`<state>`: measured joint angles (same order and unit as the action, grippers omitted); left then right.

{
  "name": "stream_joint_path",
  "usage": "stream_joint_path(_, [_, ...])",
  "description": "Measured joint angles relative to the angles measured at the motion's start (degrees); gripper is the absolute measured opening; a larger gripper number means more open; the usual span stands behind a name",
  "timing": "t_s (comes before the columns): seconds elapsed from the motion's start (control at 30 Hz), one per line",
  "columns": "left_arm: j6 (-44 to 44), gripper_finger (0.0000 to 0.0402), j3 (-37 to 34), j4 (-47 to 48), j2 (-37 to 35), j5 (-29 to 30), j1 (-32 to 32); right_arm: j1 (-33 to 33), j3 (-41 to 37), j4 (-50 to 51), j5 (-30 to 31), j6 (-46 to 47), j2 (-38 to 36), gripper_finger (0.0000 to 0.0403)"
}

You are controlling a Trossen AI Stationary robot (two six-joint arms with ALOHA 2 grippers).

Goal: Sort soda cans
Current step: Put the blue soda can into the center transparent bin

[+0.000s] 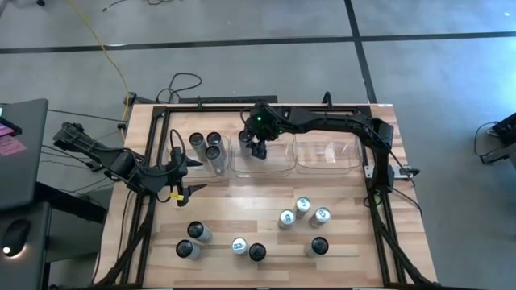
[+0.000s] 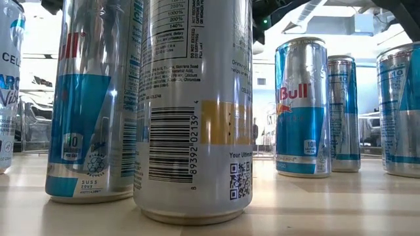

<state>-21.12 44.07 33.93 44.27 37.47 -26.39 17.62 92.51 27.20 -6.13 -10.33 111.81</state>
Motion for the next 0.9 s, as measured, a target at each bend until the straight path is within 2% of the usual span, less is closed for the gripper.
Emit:
stream_joint_path(0.4, [0.1,0.0343,-0.7,-0.1,0.0,0.0,0.0,0.5,0.1,1.1,0.0,1.7,-0.1,0.0357])
stream_joint_path(0.53, [0.0,0.0343,-1.5,-0.3,0.0,0.0,0.0,0.0,0.1,1.0,0.0,2.6,-1.2,0.0363])
stream_joint_path(0.73, [-0.7,0.0343,-1.7,-0.3,0.0,0.0,0.0,-1.0,0.0,1.0,0.0,2.6,-5.2,0.0363])
stream_joint_path(0.9, [-0.9,0.0343,-1.7,-0.3,0.0,0.0,0.0,-2.7,0.0,3.2,0.3,5.1,-11.9,0.0363])
